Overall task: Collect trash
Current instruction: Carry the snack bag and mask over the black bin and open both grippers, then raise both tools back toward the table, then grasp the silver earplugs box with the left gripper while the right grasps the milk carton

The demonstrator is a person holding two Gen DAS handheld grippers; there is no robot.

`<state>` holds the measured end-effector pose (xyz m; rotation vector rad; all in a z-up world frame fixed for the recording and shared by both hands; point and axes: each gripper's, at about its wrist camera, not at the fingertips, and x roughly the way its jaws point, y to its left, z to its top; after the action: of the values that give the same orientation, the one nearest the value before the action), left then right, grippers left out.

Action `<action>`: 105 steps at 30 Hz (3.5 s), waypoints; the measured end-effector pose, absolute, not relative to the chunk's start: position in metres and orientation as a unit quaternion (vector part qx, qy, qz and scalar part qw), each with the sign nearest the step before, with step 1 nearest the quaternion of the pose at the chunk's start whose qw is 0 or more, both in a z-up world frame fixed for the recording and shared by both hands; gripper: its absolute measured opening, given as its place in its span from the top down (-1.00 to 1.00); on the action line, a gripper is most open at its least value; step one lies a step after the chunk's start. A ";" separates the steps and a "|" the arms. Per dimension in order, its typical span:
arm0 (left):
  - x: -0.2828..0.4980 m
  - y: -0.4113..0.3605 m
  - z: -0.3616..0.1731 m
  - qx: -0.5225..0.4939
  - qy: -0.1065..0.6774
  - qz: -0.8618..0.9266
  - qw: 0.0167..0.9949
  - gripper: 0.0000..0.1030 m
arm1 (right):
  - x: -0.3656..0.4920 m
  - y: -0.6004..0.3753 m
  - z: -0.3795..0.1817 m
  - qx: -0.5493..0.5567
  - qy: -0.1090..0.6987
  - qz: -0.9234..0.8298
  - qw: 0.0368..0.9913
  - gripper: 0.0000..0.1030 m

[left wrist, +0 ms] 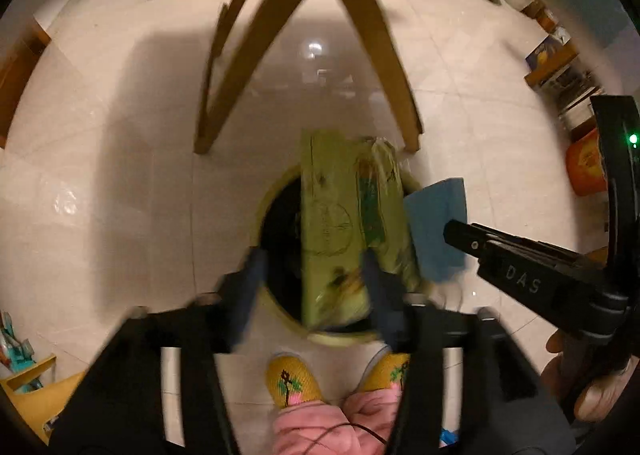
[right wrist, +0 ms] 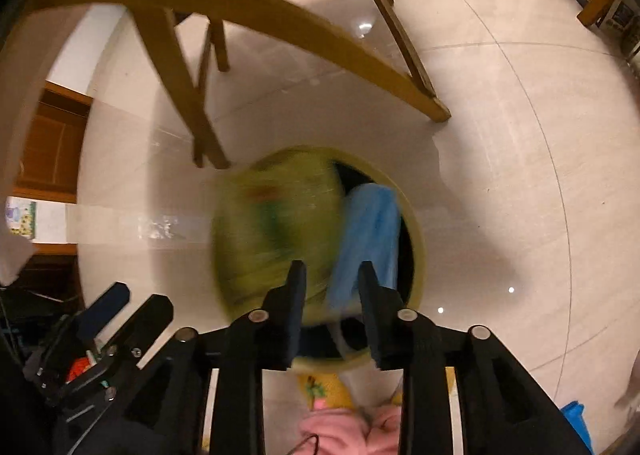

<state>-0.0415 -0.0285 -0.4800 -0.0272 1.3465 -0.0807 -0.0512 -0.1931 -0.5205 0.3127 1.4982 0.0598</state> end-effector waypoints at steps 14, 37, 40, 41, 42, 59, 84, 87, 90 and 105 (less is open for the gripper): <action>-0.030 -0.019 -0.544 -0.012 0.630 -0.007 0.776 -0.35 | -0.062 -0.200 -0.559 0.141 0.678 0.039 0.721 0.32; -0.053 -0.045 -0.273 -0.036 0.596 -0.018 0.802 -0.36 | -0.076 -0.227 -0.269 0.173 0.642 0.074 0.743 0.32; -0.059 -0.056 -0.228 -0.036 0.591 -0.025 0.805 -0.36 | -0.083 -0.233 -0.224 0.167 0.632 0.087 0.752 0.32; -0.061 -0.058 -0.215 -0.036 0.589 -0.027 0.807 -0.36 | -0.085 -0.235 -0.204 0.163 0.627 0.093 0.756 0.32; -0.063 -0.061 -0.201 -0.037 0.587 -0.029 0.808 -0.36 | -0.086 -0.237 -0.190 0.159 0.622 0.097 0.760 0.32; -0.046 -0.073 0.014 -0.012 0.457 -0.017 0.889 -0.56 | -0.045 -0.264 -0.003 0.114 0.482 0.151 0.855 0.31; 0.227 0.039 -0.083 -0.130 0.558 0.039 0.819 -0.89 | 0.202 -0.209 -0.060 0.167 0.499 0.052 0.849 0.03; 0.250 0.042 -0.115 -0.138 0.578 0.039 0.803 -0.89 | 0.218 -0.204 -0.078 0.177 0.507 0.041 0.842 0.03; 0.272 0.042 -0.140 -0.145 0.594 0.042 0.791 -0.90 | 0.229 -0.200 -0.093 0.183 0.514 0.031 0.837 0.03; 0.317 0.032 -0.198 -0.119 0.637 0.068 0.759 -0.93 | 0.243 -0.185 -0.124 0.207 0.533 0.019 0.820 0.03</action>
<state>0.3165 0.0321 -0.1985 -0.2583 1.3865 0.1472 0.2427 -0.1854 -0.1244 0.4406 1.1350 0.0394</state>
